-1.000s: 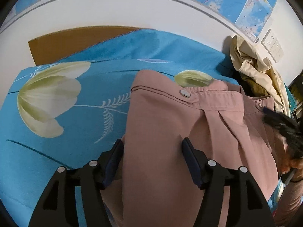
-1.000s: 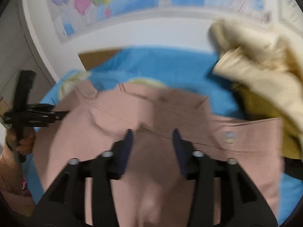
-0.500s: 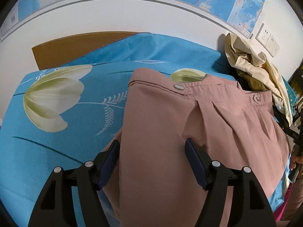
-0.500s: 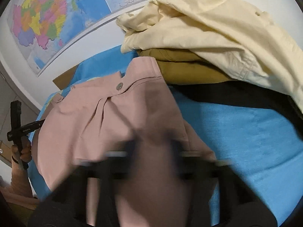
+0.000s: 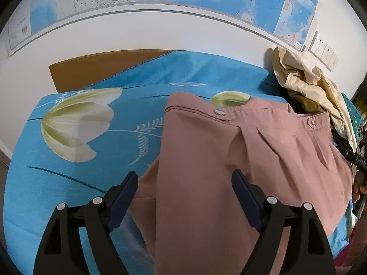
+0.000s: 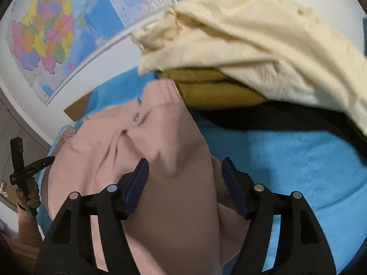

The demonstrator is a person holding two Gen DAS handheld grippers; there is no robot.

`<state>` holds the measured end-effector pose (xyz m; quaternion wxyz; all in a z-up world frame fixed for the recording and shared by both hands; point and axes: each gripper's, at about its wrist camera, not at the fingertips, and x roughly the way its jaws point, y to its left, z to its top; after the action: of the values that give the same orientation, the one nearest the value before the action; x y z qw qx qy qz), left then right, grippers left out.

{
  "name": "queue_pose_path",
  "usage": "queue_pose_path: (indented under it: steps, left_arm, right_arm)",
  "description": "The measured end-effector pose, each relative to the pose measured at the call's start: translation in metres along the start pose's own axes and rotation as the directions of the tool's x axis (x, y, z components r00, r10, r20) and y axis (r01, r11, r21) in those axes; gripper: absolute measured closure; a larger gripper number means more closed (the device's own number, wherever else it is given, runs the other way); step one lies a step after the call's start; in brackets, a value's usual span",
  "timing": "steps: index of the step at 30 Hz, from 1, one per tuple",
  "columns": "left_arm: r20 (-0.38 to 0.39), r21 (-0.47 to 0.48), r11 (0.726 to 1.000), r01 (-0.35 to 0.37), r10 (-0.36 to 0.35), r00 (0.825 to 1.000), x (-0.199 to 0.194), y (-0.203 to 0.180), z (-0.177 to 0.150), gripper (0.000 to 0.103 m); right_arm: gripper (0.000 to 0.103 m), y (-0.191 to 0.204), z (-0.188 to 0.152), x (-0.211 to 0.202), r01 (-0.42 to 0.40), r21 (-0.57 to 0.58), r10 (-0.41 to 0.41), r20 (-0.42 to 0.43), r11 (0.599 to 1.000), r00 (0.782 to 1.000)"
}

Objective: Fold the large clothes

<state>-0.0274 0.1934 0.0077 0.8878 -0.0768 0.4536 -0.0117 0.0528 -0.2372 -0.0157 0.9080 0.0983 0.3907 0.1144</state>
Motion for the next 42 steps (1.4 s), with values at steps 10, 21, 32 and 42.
queue_pose_path:
  steps: [10, 21, 32, 42]
  left_arm:
    - [-0.032, -0.003, 1.0, 0.012, -0.012, 0.999, 0.014, -0.001, 0.002, 0.043]
    - [0.006, 0.037, 0.997, -0.067, 0.067, 0.998, 0.002, -0.008, -0.004, 0.032]
    - [0.06, 0.124, 0.984, -0.129, 0.123, 0.991, -0.009, -0.037, -0.011, 0.025]
    - [-0.007, 0.037, 0.993, -0.111, 0.112, 0.994, 0.008, -0.015, -0.012, 0.022]
  right_arm:
    - [0.101, -0.01, 0.018, -0.017, 0.032, 0.019, -0.034, 0.111, 0.999, 0.993]
    - [0.066, 0.003, 0.001, -0.03, 0.083, 0.002, -0.083, 0.132, 0.997, 0.988]
    - [0.056, 0.092, -0.02, -0.007, -0.035, -0.231, 0.052, 0.071, 0.972, 0.996]
    - [0.072, 0.081, -0.013, 0.044, -0.004, -0.157, 0.003, -0.006, 0.988, 1.0]
